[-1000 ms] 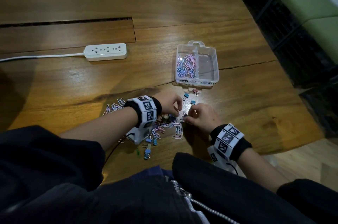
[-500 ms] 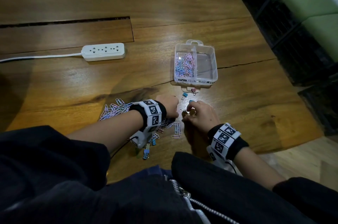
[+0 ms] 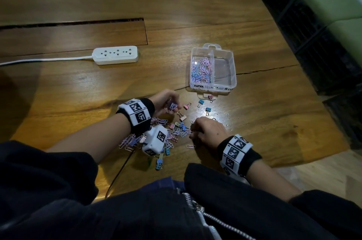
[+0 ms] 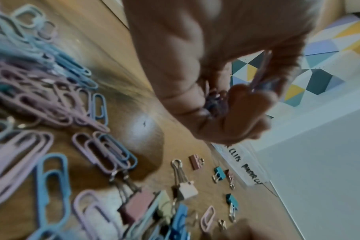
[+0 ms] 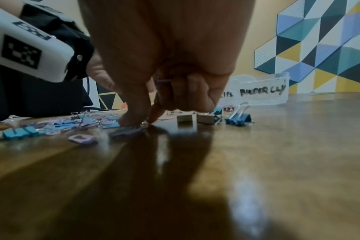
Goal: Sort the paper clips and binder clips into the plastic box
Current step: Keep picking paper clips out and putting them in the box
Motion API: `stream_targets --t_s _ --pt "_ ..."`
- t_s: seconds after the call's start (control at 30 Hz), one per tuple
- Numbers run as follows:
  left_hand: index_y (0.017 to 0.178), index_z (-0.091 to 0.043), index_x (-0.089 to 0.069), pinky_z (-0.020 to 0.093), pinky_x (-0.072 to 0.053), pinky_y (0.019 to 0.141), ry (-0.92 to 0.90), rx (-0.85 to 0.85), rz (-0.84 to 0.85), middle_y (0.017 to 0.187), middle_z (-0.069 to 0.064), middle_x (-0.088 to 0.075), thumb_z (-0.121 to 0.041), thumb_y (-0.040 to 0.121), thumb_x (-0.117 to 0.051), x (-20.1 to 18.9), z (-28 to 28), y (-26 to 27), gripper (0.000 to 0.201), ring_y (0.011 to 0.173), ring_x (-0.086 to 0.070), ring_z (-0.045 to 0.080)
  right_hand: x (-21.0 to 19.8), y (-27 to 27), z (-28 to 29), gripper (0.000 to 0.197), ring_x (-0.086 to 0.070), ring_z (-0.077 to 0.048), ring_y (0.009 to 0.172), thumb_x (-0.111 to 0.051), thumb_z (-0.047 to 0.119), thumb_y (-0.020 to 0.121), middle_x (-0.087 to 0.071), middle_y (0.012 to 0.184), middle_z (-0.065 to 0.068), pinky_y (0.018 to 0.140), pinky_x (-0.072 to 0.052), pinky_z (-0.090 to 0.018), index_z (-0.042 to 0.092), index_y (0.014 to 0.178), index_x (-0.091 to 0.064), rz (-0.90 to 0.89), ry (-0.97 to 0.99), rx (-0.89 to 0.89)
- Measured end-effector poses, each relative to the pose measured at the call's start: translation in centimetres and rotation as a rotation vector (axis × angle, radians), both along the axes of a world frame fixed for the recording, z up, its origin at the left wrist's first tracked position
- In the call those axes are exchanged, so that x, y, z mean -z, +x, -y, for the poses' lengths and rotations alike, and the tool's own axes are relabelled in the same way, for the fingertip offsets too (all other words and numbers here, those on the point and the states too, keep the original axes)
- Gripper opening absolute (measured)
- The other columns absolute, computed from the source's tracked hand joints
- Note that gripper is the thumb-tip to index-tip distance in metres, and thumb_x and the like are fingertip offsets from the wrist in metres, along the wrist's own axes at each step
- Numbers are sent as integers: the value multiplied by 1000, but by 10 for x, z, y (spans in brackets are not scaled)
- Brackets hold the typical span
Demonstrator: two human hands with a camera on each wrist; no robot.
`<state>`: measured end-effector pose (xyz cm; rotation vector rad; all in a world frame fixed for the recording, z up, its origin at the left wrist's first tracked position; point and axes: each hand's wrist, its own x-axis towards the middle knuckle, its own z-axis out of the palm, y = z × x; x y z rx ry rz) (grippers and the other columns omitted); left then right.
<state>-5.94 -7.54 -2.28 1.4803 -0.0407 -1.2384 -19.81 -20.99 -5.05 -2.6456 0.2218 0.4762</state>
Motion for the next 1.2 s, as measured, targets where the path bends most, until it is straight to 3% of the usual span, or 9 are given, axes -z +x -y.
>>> stream_targets --t_s 0.2,0.4,0.5,0.63,0.77,0.9,1.03,1.1,1.2 --pt "66 -10 -41 13 -27 30 130 161 101 58 3 -40 9 80 -32 6 -3 -19 25 32 -36 6 -8 7 1 13 -46 -12 74 -57 18 86 -49 78 2 56 -31 -13 15 77 -48 -22 235 100" --pt "58 -18 -40 23 -28 52 318 562 380 60 -2 -38 -20 86 -57 9 4 -48 33 54 -34 11 -14 7 15 28 -48 -5 52 -62 5 81 -48 61 2 46 -37 -11 15 62 -43 -34 729 500" --pt "58 -21 -32 23 -24 48 475 731 772 59 -5 -37 -31 82 -62 12 4 -57 40 57 -37 13 -17 6 20 27 -46 -2 39 -55 -7 81 -46 61 -4 37 -35 -11 11 64 -42 -56 1035 650" --pt "85 -19 -53 22 -34 57 618 893 1180 82 -1 -56 -45 84 -56 9 5 -65 26 76 -47 15 -21 3 26 24 -46 -7 56 -38 -7 89 -49 69 -4 46 -36 -14 8 82 -55 -151 1242 721" --pt "104 -14 -59 29 -40 68 614 933 1320 105 6 -64 -40 88 -53 12 5 -67 31 96 -60 23 -19 -2 29 29 -45 -7 50 -30 -3 90 -47 66 -4 44 -37 -15 5 79 -57 -241 1293 703" --pt "103 -10 -60 31 -46 70 600 982 1388 101 7 -65 -25 93 -43 12 7 -67 25 95 -62 24 -14 -5 27 26 -45 -9 46 -37 13 88 -46 64 -3 43 -38 -17 12 65 -48 -302 1328 738" --pt "78 -14 -43 26 -35 60 490 782 1090 76 2 -51 -29 93 -38 12 7 -64 22 69 -47 18 -7 -6 18 33 -45 -6 46 -63 17 80 -46 55 6 50 -34 -17 21 52 -46 -198 913 527" --pt "63 -14 -38 26 -30 56 297 598 712 62 -1 -43 -27 87 -39 12 4 -58 27 59 -40 17 -4 -6 11 31 -53 3 54 -71 7 74 -53 63 7 55 -39 -12 22 59 -47 -112 623 307" --pt "51 -12 -40 13 -23 38 -48 321 80 41 -4 -41 -22 60 -48 5 0 -54 16 32 -30 7 7 -10 8 23 -65 -15 84 -73 7 71 -69 88 -4 78 -51 -25 25 71 -60 -84 443 182"
